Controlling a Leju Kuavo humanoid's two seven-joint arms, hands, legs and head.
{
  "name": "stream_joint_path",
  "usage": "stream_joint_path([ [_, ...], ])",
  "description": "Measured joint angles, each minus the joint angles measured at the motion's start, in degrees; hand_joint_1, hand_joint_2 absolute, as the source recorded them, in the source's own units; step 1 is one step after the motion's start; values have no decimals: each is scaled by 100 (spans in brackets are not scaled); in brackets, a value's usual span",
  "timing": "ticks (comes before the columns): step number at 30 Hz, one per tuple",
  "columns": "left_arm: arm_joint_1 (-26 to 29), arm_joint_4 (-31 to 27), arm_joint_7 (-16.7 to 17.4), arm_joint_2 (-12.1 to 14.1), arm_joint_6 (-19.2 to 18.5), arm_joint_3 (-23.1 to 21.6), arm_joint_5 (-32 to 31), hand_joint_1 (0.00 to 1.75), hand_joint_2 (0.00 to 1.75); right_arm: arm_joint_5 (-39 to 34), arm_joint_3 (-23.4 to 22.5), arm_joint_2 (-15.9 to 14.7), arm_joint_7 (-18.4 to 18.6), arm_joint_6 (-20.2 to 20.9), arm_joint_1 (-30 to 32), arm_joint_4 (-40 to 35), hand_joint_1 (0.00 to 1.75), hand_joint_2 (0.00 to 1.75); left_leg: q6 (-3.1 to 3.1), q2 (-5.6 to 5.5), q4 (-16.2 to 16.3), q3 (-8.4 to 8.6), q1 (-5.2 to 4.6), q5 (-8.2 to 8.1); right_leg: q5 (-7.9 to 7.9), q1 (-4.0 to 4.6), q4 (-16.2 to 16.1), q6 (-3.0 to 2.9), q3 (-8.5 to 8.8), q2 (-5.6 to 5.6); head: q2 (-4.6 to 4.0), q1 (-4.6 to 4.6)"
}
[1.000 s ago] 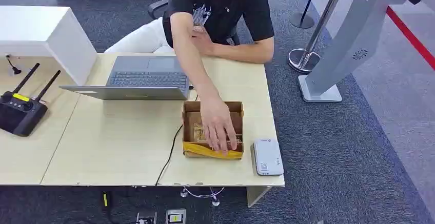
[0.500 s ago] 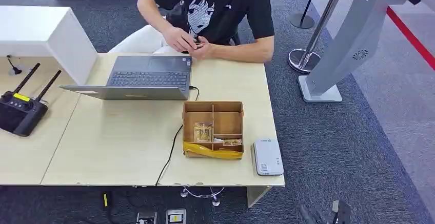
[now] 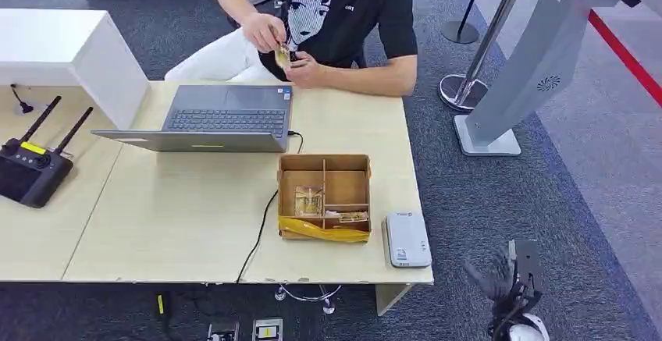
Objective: Pass the card to the sensor for recognition and then transmit it.
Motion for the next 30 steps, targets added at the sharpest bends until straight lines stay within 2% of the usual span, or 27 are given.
stream_joint_path([
  [15,-72,74,-68,39,-9,-138,269,0,175,2174,203,-461,872,-26,-404,-1751,0,175,3,-9,1,0,0,4,3,0,1,1,4,-11,0,0],
  [26,-106,131,-105,48,-28,-199,411,0,175,3508,514,-712,1430,9,-726,-2653,0,175,6,-10,1,-2,-1,7,6,0,2,2,3,-12,0,0],
  [30,-130,158,-122,68,-39,-271,490,0,175,4262,741,-841,1738,59,-957,-3108,0,175,6,-10,1,-2,-1,11,6,0,2,2,2,-12,0,0],
])
